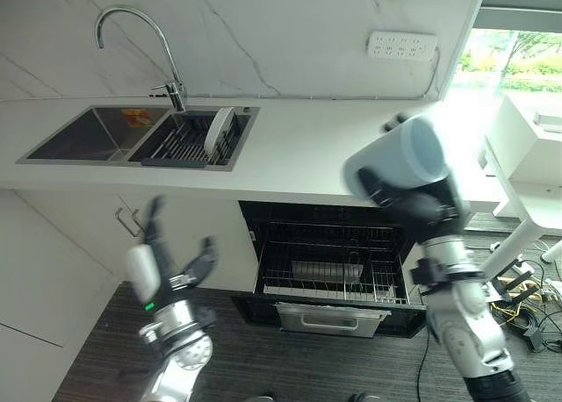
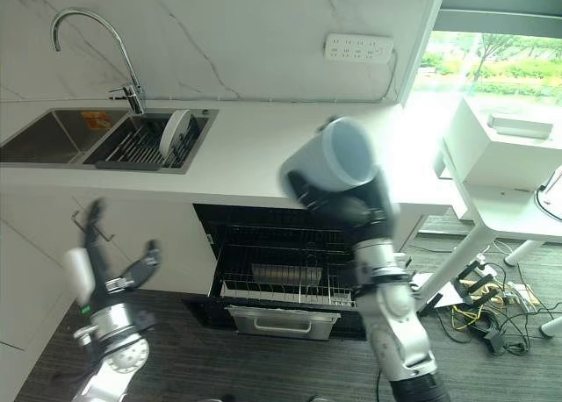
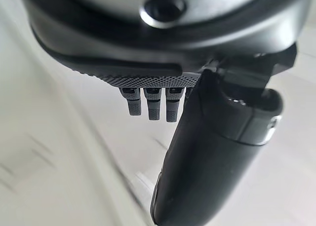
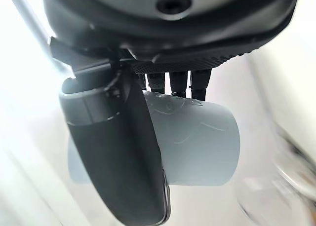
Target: Place the dishes in the dishwasher.
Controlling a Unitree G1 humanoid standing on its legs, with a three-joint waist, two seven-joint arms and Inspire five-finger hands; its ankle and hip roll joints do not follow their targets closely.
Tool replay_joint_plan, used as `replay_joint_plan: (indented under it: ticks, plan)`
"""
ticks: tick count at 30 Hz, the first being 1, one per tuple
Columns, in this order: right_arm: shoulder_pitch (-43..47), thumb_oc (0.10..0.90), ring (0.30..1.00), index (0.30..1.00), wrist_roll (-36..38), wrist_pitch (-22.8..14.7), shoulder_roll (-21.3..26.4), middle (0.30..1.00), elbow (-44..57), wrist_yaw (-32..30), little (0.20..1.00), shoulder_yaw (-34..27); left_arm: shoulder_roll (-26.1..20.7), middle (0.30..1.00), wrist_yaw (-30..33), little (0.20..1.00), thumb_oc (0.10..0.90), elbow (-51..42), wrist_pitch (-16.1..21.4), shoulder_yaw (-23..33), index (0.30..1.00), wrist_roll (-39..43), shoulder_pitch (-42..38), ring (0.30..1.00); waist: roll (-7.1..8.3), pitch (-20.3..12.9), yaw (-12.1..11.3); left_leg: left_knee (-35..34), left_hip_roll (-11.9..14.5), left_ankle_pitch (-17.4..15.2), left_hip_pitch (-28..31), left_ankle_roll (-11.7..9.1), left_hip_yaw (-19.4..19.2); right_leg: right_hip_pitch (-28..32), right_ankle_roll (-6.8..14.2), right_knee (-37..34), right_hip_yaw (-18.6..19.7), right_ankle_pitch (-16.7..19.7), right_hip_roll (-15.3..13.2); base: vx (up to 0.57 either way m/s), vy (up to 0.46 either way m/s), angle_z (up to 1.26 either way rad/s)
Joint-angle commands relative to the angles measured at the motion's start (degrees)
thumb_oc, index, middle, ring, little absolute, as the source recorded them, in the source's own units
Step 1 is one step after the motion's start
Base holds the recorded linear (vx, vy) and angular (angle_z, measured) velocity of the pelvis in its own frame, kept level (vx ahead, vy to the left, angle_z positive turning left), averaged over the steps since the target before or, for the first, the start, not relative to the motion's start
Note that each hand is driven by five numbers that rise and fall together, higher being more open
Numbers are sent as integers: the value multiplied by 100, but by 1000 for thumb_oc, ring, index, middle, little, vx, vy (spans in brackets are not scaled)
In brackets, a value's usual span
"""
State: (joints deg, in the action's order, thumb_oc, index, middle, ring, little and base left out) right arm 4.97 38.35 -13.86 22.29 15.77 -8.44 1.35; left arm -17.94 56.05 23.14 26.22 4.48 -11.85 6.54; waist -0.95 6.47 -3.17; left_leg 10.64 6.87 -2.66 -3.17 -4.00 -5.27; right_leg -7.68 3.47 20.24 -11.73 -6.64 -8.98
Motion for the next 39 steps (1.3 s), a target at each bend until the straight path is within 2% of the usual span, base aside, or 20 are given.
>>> replay_joint_plan:
  ticks: [1,3,8,10,13,15,18,21,22,24,26,27,28,29,31,33,34,36,39]
  plan:
    - [659,400,300,300,-64,-564,-269,300,664,157,300,-42,-334,900,494,900,800,-426,651,-111,900,293,-497,900,200,-76,5,655,-79,-1237,-42,38,-124,456,354,-305,-228,-595,-203,13,-15,5]
    - [673,400,300,300,-68,-508,-277,300,683,89,300,-78,-115,900,624,900,800,-118,815,285,900,763,-450,900,210,-99,16,655,-80,-1235,-38,39,-119,463,339,-305,-219,-610,-189,13,-8,2]
    - [762,400,300,300,-100,-389,-230,300,721,-71,300,-38,-24,900,717,900,800,41,984,474,900,877,-427,900,205,-114,41,655,-66,-1222,-42,31,-127,457,309,-305,-183,-621,-158,0,0,0]
    - [739,400,300,300,-128,-326,-215,300,714,-83,300,-43,22,900,174,900,800,-240,1178,492,900,1241,-417,900,207,-98,35,655,-68,-1217,-48,26,-104,454,307,-305,-153,-621,-145,0,0,0]
    - [729,400,300,300,-152,-263,-208,300,687,-31,300,-16,-14,900,-321,900,800,-476,1242,477,900,1387,-417,900,205,-88,33,655,-69,-1215,-52,25,-94,453,306,-305,-146,-623,-141,0,0,0]
    - [599,400,300,300,-171,-141,-163,300,712,238,300,-26,-205,900,-1193,900,800,-1196,1067,388,900,1538,-431,900,190,-60,31,655,-72,-1204,-58,31,-75,452,312,-305,-142,-620,-137,0,0,0]
    - [471,400,300,300,-191,-61,-132,300,773,427,300,-103,-417,900,-1878,900,800,-1879,870,351,900,1613,-410,900,181,-23,21,655,-78,-1197,-62,40,-49,453,328,-305,-157,-608,-148,0,0,0]
    - [278,400,300,300,-164,54,-38,300,787,736,300,-306,-872,900,-2952,900,800,-2837,521,396,900,1626,-464,900,154,36,57,655,-84,-1188,-71,48,-24,441,367,-305,-164,-582,-156,-11,-1,-1]
    - [276,400,300,300,-161,55,-42,300,788,742,300,-310,-876,900,-2975,900,800,-2852,507,405,900,1647,-457,900,157,37,55,655,-84,-1189,-70,48,-24,442,367,-305,-165,-581,-156,0,0,0]
    - [179,400,300,300,-163,136,-18,300,789,865,300,-360,-1085,900,-3546,900,800,-3171,226,405,900,1784,-470,900,126,56,94,655,-87,-1186,-64,57,-29,438,386,-305,-144,-574,-146,0,0,0]
    - [125,400,300,300,-125,198,17,300,831,903,300,-413,-1222,900,-3848,900,800,-3381,183,417,900,1836,-470,900,110,71,119,655,-85,-1185,-56,64,-43,437,397,-305,-135,-570,-144,0,0,0]
    - [64,400,300,300,-76,241,70,300,836,969,300,-492,-1420,900,-4529,900,800,-3701,-14,368,900,1922,-491,900,78,91,163,655,-73,-1182,-54,64,-64,430,416,-305,-124,-566,-143,0,0,0]
    - [53,400,300,300,-71,248,77,300,845,975,300,-505,-1447,900,-4707,900,800,-3755,-86,345,900,1955,-500,900,72,97,172,655,-72,-1181,-56,63,-67,427,420,-305,-120,-563,-141,0,0,0]
    - [27,400,300,300,-46,275,120,300,873,999,300,-549,-1581,900,-5133,900,800,-3922,-315,292,900,2033,-528,900,41,112,206,655,-68,-1173,-59,63,-81,414,433,-305,-104,-551,-138,0,0,0]
    - [6,400,300,300,-32,273,151,300,872,1029,300,-585,-1713,900,-5518,900,800,-3999,-525,237,900,2026,-543,900,15,124,231,655,-64,-1166,-63,63,-97,401,442,-305,-92,-541,-133,-12,12,-5]
    - [4,400,300,300,8,292,243,300,870,1040,300,-625,-1969,900,-6094,900,800,-4095,-982,129,900,1958,-593,900,-33,139,280,655,-65,-1159,-66,69,-121,379,463,-305,-62,-529,-123,-6,17,-8]
    - [2,400,300,300,9,292,241,300,871,1040,300,-629,-1970,900,-6108,900,800,-4105,-1001,133,900,1965,-595,900,-32,140,275,655,-64,-1159,-66,69,-122,378,463,-305,-60,-528,-123,-1,21,-7]
    - [2,400,300,300,49,327,359,300,888,1001,300,-673,-2231,900,-6739,900,800,-4241,-1517,58,900,1945,-613,900,-88,158,317,655,-55,-1140,-66,72,-153,361,484,-305,-39,-507,-123,3,23,-4]
    - [3,400,300,300,78,324,443,300,884,963,300,-703,-2442,900,-7190,900,800,-4318,-1835,22,900,2004,-634,900,-124,169,338,655,-48,-1132,-70,76,-177,344,500,-305,-21,-495,-121,4,17,-9]
